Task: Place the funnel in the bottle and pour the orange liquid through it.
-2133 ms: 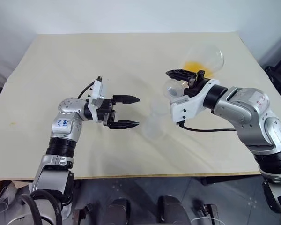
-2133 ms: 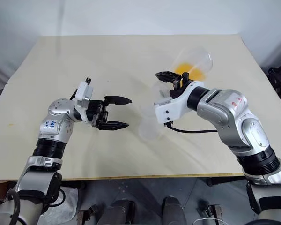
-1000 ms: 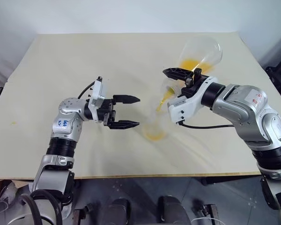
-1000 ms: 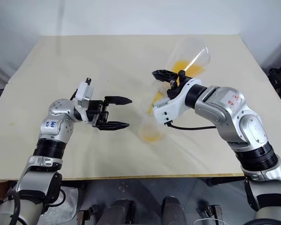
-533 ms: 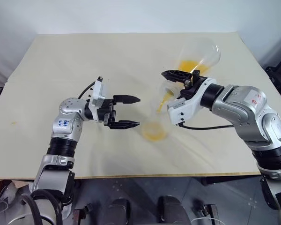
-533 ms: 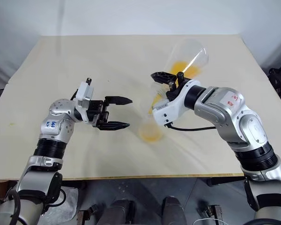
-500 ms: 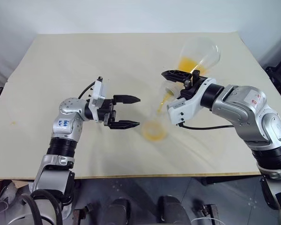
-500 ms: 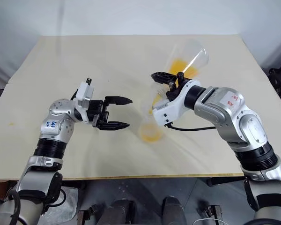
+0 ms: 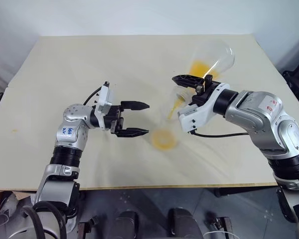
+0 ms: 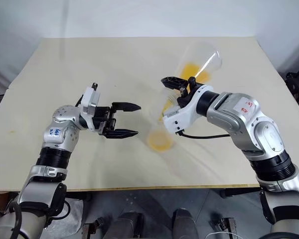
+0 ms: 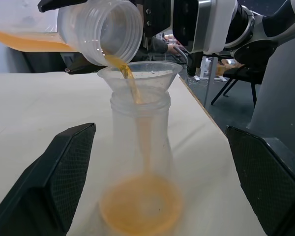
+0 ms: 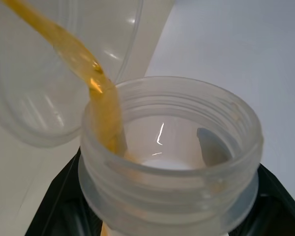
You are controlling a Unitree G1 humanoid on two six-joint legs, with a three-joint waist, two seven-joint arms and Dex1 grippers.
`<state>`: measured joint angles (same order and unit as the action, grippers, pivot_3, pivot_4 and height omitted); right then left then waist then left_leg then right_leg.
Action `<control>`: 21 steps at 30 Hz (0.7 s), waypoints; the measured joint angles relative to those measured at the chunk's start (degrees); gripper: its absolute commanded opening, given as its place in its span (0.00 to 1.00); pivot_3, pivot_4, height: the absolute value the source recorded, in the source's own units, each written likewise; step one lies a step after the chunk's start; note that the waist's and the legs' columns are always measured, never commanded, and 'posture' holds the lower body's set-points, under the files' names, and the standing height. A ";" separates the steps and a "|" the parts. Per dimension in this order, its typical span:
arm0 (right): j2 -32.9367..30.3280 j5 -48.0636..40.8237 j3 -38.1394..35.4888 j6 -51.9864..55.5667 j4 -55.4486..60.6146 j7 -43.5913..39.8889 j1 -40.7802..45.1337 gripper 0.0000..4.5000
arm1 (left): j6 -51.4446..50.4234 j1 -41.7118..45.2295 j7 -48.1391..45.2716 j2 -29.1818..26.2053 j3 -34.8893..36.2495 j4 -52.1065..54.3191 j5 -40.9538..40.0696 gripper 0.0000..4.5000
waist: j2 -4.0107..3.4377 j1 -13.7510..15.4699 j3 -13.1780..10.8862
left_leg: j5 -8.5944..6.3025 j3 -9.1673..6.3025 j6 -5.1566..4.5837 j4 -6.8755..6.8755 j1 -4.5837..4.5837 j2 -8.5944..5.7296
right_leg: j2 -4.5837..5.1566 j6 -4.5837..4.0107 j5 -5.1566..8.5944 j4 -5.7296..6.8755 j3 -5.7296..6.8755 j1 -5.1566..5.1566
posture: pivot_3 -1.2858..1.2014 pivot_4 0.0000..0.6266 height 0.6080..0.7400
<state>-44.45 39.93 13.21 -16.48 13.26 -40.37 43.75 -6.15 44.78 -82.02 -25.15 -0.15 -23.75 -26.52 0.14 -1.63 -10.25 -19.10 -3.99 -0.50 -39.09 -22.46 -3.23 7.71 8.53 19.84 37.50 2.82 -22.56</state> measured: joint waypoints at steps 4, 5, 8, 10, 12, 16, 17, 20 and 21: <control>0.00 0.53 0.00 -0.36 -0.10 0.16 0.28 0.55 | 0.01 0.02 0.00 0.00 0.00 -0.09 0.00 1.00 | 0.00 -0.03 0.00 | 0.00 0.00 0.00 0.00 0.00 0.00 | 0.00 0.00 0.00 0.00 0.00 -0.01 | 0.52 0.24 1.00; 0.00 0.57 0.00 -0.69 -0.11 0.21 0.34 0.55 | 0.02 0.14 -0.01 0.00 0.00 -0.27 0.00 1.00 | 0.00 -0.03 0.00 | 0.00 0.00 0.00 0.00 0.00 0.00 | 0.00 0.00 0.00 0.01 0.00 -0.01 | 0.52 0.24 1.00; 0.00 0.68 0.00 -1.13 -0.18 0.42 0.56 0.55 | 0.06 0.83 -0.03 0.01 0.00 -1.02 0.01 1.00 | 0.00 0.00 0.00 | 0.00 0.00 0.00 0.00 0.00 -0.01 | 0.00 0.00 0.00 0.01 0.00 0.00 | 0.52 0.24 1.00; 0.00 0.70 0.00 -1.37 -0.20 0.70 0.73 0.55 | 0.16 1.18 -0.04 0.01 0.00 -1.26 0.01 1.00 | 0.00 -0.02 0.00 | 0.00 0.00 0.00 0.00 0.00 0.00 | 0.00 0.00 0.00 0.01 0.00 0.00 | 0.52 0.24 1.00; 0.00 0.71 0.00 -1.80 -0.21 0.83 0.74 0.55 | 0.45 1.20 -0.06 0.02 0.00 -1.32 0.01 1.00 | 0.00 -0.03 0.00 | 0.00 0.00 0.00 0.00 0.00 0.00 | 0.00 0.00 0.00 0.01 0.00 0.00 | 0.52 0.24 1.00; 0.05 1.05 0.00 -2.27 -0.22 1.24 0.75 0.55 | 0.66 1.20 -0.07 0.04 0.00 -1.47 0.01 1.00 | 0.00 -0.02 0.00 | 0.00 0.00 0.00 0.00 0.00 0.00 | 0.00 0.00 0.00 0.01 0.00 0.00 | 0.52 0.24 1.00; 0.05 1.09 0.00 -2.29 -0.24 1.27 0.75 0.55 | 0.67 1.20 -0.07 0.04 0.00 -1.47 0.01 1.00 | 0.00 -0.02 0.00 | 0.00 0.00 0.00 0.00 0.00 0.00 | 0.00 0.00 0.00 0.01 0.00 0.00 | 0.52 0.24 1.00; 0.07 1.17 0.00 -2.49 -0.38 1.38 0.81 0.55 | 0.67 1.20 -0.07 0.04 0.00 -1.47 0.01 1.00 | 0.00 -0.02 0.00 | 0.00 0.00 0.00 0.00 0.00 0.00 | 0.00 0.00 0.00 0.01 0.00 0.00 | 0.52 0.24 1.00; 0.07 1.19 0.00 -2.54 -0.46 1.44 0.85 0.55 | 0.67 1.19 -0.08 0.04 0.00 -1.47 0.01 1.00 | 0.00 -0.03 0.00 | 0.00 0.00 0.00 0.00 0.00 0.00 | 0.00 0.00 0.00 0.01 0.00 0.00 | 0.52 0.24 1.00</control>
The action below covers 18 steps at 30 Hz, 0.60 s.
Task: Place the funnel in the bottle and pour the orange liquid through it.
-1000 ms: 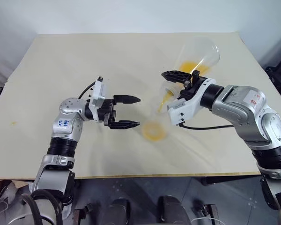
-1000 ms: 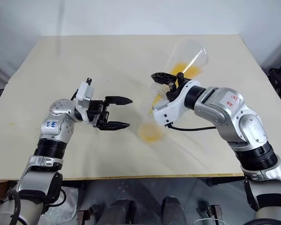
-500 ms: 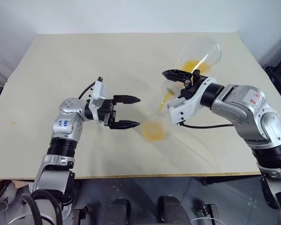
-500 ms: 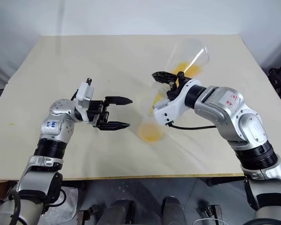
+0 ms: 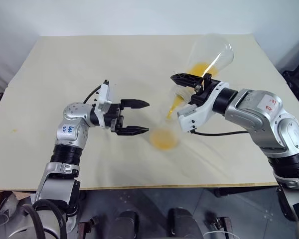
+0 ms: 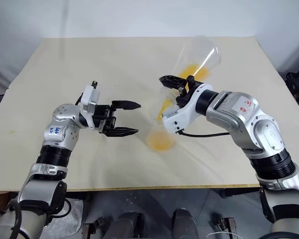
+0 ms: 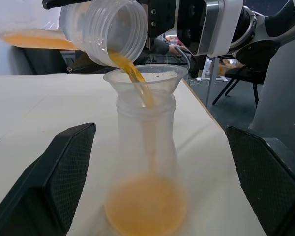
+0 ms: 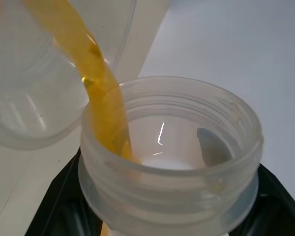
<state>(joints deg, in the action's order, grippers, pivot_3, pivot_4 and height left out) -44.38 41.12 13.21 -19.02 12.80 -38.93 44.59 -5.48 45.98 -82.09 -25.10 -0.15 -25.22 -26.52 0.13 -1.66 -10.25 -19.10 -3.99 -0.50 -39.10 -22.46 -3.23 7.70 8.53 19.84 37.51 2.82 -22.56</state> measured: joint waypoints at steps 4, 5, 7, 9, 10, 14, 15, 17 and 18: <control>0.02 0.60 0.00 -0.26 -0.05 0.28 0.04 0.55 | -0.02 0.00 -0.02 0.00 0.00 0.01 0.00 1.00 | 0.00 0.00 0.00 | 0.00 0.00 0.00 0.00 0.00 0.00 | 0.00 0.00 0.00 0.01 0.00 0.00 | 0.52 0.24 1.00; 0.02 0.73 0.00 -0.40 -0.06 0.39 0.06 0.55 | -0.04 0.00 -0.02 0.00 -0.01 0.01 0.00 1.00 | 0.00 0.00 0.00 | 0.00 0.00 0.00 0.00 0.00 0.00 | 0.00 0.00 0.00 0.01 0.00 0.00 | 0.52 0.24 1.00; 0.02 1.17 0.00 -0.80 -0.06 0.70 0.09 0.55 | -0.09 0.00 -0.03 0.00 -0.02 0.03 0.00 1.00 | 0.00 0.00 0.00 | 0.00 0.00 0.00 0.00 0.00 0.00 | 0.00 0.00 0.00 0.02 0.00 0.00 | 0.52 0.24 1.00; 0.02 1.25 0.00 -0.97 -0.07 0.85 0.09 0.55 | -0.15 0.00 -0.03 0.00 -0.06 0.05 0.00 1.00 | 0.00 0.00 0.00 | 0.00 0.00 0.00 0.00 0.00 0.00 | 0.00 0.00 0.00 0.02 0.00 0.00 | 0.52 0.24 1.00; 0.02 1.26 0.00 -1.03 -0.07 0.88 0.10 0.55 | -0.17 0.00 -0.03 0.00 -0.09 0.05 0.00 1.00 | 0.00 0.00 0.00 | 0.00 0.00 0.00 0.00 0.00 0.00 | 0.00 0.00 0.00 0.02 0.00 0.00 | 0.52 0.24 1.00; 0.02 1.46 0.00 -1.18 -0.08 0.88 0.10 0.55 | -0.20 0.00 -0.04 0.00 -0.23 0.07 -0.01 1.00 | 0.00 0.00 0.00 | 0.00 0.00 0.00 0.00 0.00 0.00 | 0.00 0.00 0.00 0.02 0.00 0.00 | 0.52 0.24 1.00; 0.02 1.58 0.00 -1.20 -0.08 0.88 0.10 0.55 | -0.20 0.00 -0.04 0.00 -0.24 0.07 -0.01 1.00 | 0.00 0.00 0.00 | 0.00 0.00 0.00 0.00 0.00 -0.01 | 0.00 0.00 0.00 0.02 0.00 0.00 | 0.52 0.24 1.00; 0.02 1.66 0.00 -1.24 -0.08 0.88 0.10 0.55 | -0.20 0.00 -0.05 0.00 -0.24 0.08 -0.01 1.00 | 0.00 0.00 0.00 | 0.00 0.00 0.00 0.00 0.00 0.00 | 0.00 0.00 0.00 0.02 0.00 0.00 | 0.52 0.24 1.00; 0.02 1.67 0.00 -1.26 -0.08 0.89 0.10 0.55 | -0.20 0.00 -0.05 0.00 -0.24 0.09 -0.01 1.00 | 0.00 0.00 0.00 | 0.00 0.00 0.00 0.00 0.01 0.00 | 0.00 0.00 0.00 0.02 0.00 0.00 | 0.52 0.24 1.00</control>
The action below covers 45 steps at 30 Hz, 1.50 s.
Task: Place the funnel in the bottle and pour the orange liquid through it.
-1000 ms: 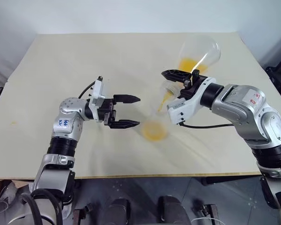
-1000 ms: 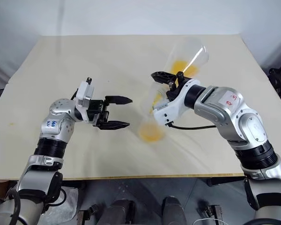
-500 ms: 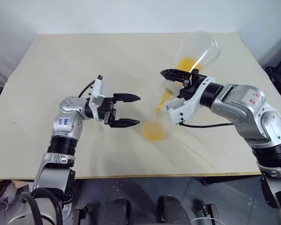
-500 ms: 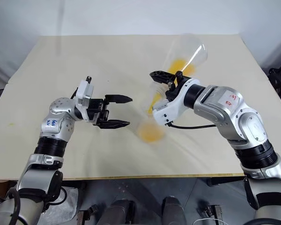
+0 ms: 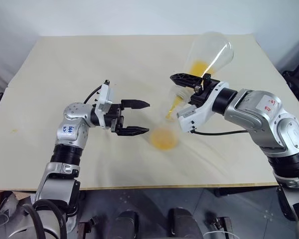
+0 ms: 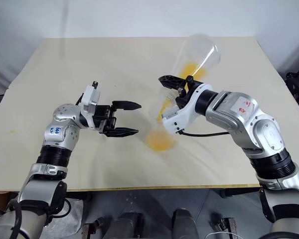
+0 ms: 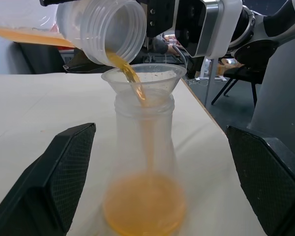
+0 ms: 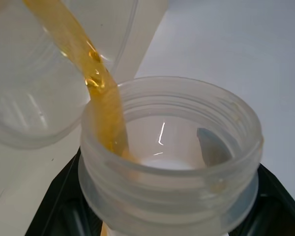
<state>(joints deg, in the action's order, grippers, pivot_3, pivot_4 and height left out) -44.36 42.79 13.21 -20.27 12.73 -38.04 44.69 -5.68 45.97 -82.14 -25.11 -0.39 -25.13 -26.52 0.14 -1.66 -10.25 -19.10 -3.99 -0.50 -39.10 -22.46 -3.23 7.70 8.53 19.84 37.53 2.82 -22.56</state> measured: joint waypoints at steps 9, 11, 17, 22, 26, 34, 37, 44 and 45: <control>0.00 0.41 0.00 -0.95 -0.14 0.20 0.03 0.55 | 0.00 0.00 0.00 0.00 0.00 0.06 0.00 1.00 | 0.00 0.00 0.00 | 0.00 0.00 0.00 0.00 0.00 0.00 | 0.00 0.00 0.00 0.00 0.00 0.00 | 0.52 0.24 1.00; 0.00 0.68 0.00 -1.09 -0.50 0.25 0.05 0.55 | -0.01 0.00 0.00 0.00 0.00 0.07 0.00 1.00 | 0.00 0.00 0.00 | 0.00 0.00 0.00 0.00 0.00 -0.01 | 0.00 0.00 0.00 0.00 0.00 0.00 | 0.52 0.24 1.00; -0.01 1.20 0.00 -1.79 -1.44 0.27 0.20 0.55 | -0.01 0.00 0.02 0.00 0.00 0.09 0.00 1.00 | 0.00 -0.03 0.00 | 0.00 0.00 0.00 0.00 0.00 0.00 | 0.00 0.00 0.00 0.01 0.00 0.00 | 0.52 0.24 1.00; -0.01 1.72 0.00 -2.40 -1.56 0.80 1.28 0.55 | -0.01 0.00 0.03 0.00 -0.01 0.09 0.00 1.00 | 0.00 -0.03 0.00 | 0.00 0.00 0.00 0.00 0.00 0.00 | 0.00 0.00 0.00 0.02 0.00 0.00 | 0.52 0.24 1.00; -0.02 2.06 0.00 -2.99 -1.64 1.35 1.32 0.55 | -0.01 0.00 0.04 0.00 -0.01 0.09 0.00 1.00 | 0.00 -0.02 0.00 | 0.00 0.00 0.00 0.00 0.00 0.00 | 0.00 0.00 0.00 0.02 0.00 0.00 | 0.52 0.24 1.00; -0.02 2.61 0.00 -3.57 -1.81 2.07 1.63 0.55 | -0.07 0.00 0.05 0.00 -0.03 0.09 0.00 1.00 | 0.00 -0.03 0.00 | 0.00 0.00 0.00 0.00 0.01 0.00 | 0.00 0.00 0.00 0.02 0.00 0.00 | 0.52 0.24 1.00; -0.02 2.64 0.00 -3.61 -1.85 2.16 1.65 0.55 | -0.09 0.00 0.05 0.00 -0.09 0.09 0.00 1.00 | 0.00 -0.03 0.00 | 0.00 0.00 0.00 0.00 0.01 0.00 | 0.00 0.00 0.00 0.03 0.00 0.00 | 0.52 0.24 1.00; -0.02 2.91 0.00 -4.70 -1.88 2.49 2.18 0.55 | -0.08 0.01 0.04 0.00 -0.11 0.05 0.00 1.00 | 0.00 -0.04 0.00 | 0.00 0.00 0.00 0.00 0.01 0.00 | 0.00 0.00 0.00 0.03 0.00 0.00 | 0.52 0.24 1.00; -0.02 2.95 0.00 -4.81 -1.89 2.49 2.18 0.55 | -0.08 0.01 0.04 0.00 -0.11 0.03 0.00 1.00 | 0.00 -0.03 0.00 | 0.00 0.00 0.00 0.00 0.01 0.00 | 0.00 0.00 0.00 0.03 0.00 0.00 | 0.52 0.24 1.00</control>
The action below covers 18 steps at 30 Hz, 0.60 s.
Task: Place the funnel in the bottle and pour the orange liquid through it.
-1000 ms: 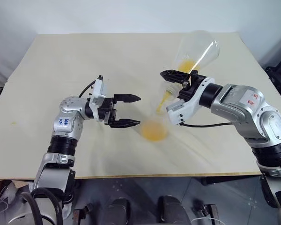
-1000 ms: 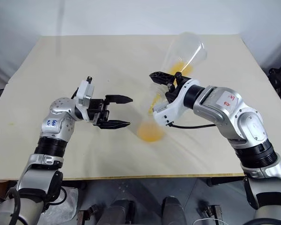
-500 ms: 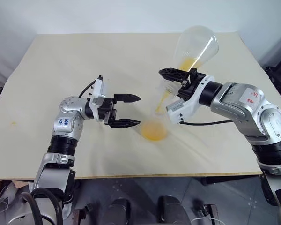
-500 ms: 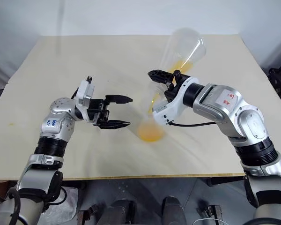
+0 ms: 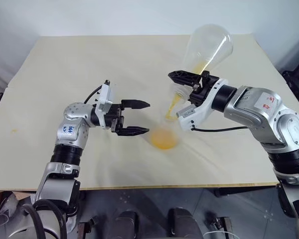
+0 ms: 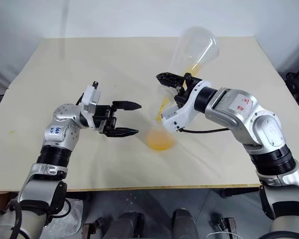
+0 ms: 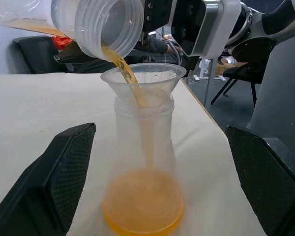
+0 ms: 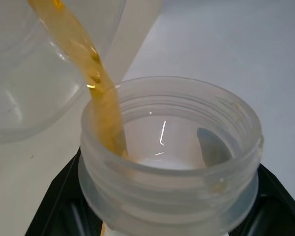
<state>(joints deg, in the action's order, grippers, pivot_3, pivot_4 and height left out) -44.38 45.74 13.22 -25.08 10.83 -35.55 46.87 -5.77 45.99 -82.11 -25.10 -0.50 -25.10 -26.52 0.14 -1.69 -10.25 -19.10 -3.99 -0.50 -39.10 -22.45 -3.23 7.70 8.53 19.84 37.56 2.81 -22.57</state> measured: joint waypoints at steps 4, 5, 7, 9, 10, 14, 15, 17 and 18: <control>0.00 0.58 0.00 -0.46 -0.01 0.00 0.00 0.55 | 0.01 0.00 0.00 0.00 0.00 -0.04 0.00 1.00 | 0.00 -0.01 0.00 | 0.00 0.00 0.00 0.00 0.00 0.00 | 0.00 0.00 0.00 0.00 0.00 0.00 | 0.52 0.24 1.00; 0.00 0.92 0.00 -0.74 -0.03 0.00 0.01 0.55 | 0.01 0.01 0.00 0.00 0.00 -0.05 0.00 1.00 | 0.00 -0.01 0.00 | 0.00 0.00 0.00 0.00 0.00 -0.01 | 0.00 0.00 0.00 0.00 0.00 0.00 | 0.52 0.24 1.00; 0.00 1.19 0.00 -1.11 -0.06 0.00 0.01 0.55 | 0.01 0.01 -0.01 0.00 0.00 -0.06 0.00 1.00 | 0.00 -0.01 0.00 | 0.00 0.00 0.00 0.00 0.00 -0.01 | 0.00 0.00 0.00 0.00 0.00 0.00 | 0.52 0.24 1.00; -0.01 1.49 0.00 -1.31 -0.14 0.01 0.01 0.55 | 0.03 0.01 -0.01 0.00 0.00 -0.08 0.00 1.00 | 0.00 -0.01 0.00 | 0.00 0.00 0.00 0.00 0.00 0.00 | 0.00 0.00 0.00 0.01 0.00 0.00 | 0.52 0.24 1.00; -0.01 1.52 0.00 -1.39 -0.20 0.02 0.01 0.55 | 0.03 0.01 -0.01 0.00 0.00 -0.09 0.00 1.00 | 0.00 0.00 0.00 | 0.00 0.00 0.00 0.00 0.00 0.00 | 0.00 0.00 0.00 0.01 0.00 0.00 | 0.52 0.24 1.00; -0.16 1.64 0.00 -2.26 -0.27 0.27 0.06 0.55 | 0.07 0.13 -0.02 0.01 0.00 -0.18 0.00 1.00 | 0.00 -0.01 0.00 | 0.00 0.00 0.00 0.00 0.01 -0.01 | 0.00 0.00 0.00 0.01 0.00 0.00 | 0.52 0.24 1.00; -0.18 1.67 0.00 -2.47 -0.32 0.33 0.10 0.55 | 0.10 0.29 -0.02 0.03 0.00 -0.28 0.00 1.00 | 0.00 -0.01 0.00 | 0.00 0.00 0.00 0.00 0.00 -0.01 | 0.00 0.00 0.00 0.01 0.00 0.00 | 0.52 0.24 1.00; -0.28 1.70 0.00 -2.85 -0.39 0.37 0.17 0.55 | 0.17 0.58 -0.03 0.03 0.00 -0.39 0.00 1.00 | 0.00 0.00 0.00 | 0.00 0.00 0.00 0.00 0.00 -0.01 | 0.00 0.00 0.00 0.01 0.00 0.00 | 0.52 0.24 1.00; -0.46 1.86 0.00 -3.34 -0.50 0.46 0.23 0.55 | 0.21 0.64 -0.04 0.04 0.00 -0.40 0.00 1.00 | 0.00 0.00 0.00 | 0.00 0.00 0.00 0.00 0.00 -0.01 | 0.00 0.00 0.00 0.01 0.00 0.00 | 0.52 0.24 1.00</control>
<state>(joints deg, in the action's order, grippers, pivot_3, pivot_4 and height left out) -44.84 47.60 13.22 -28.43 10.33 -35.09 47.09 -5.56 46.63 -82.15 -25.07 -0.50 -25.50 -26.51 0.14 -1.69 -10.25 -19.10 -3.99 -0.50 -39.10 -22.44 -3.24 7.71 8.53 19.84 37.58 2.81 -22.57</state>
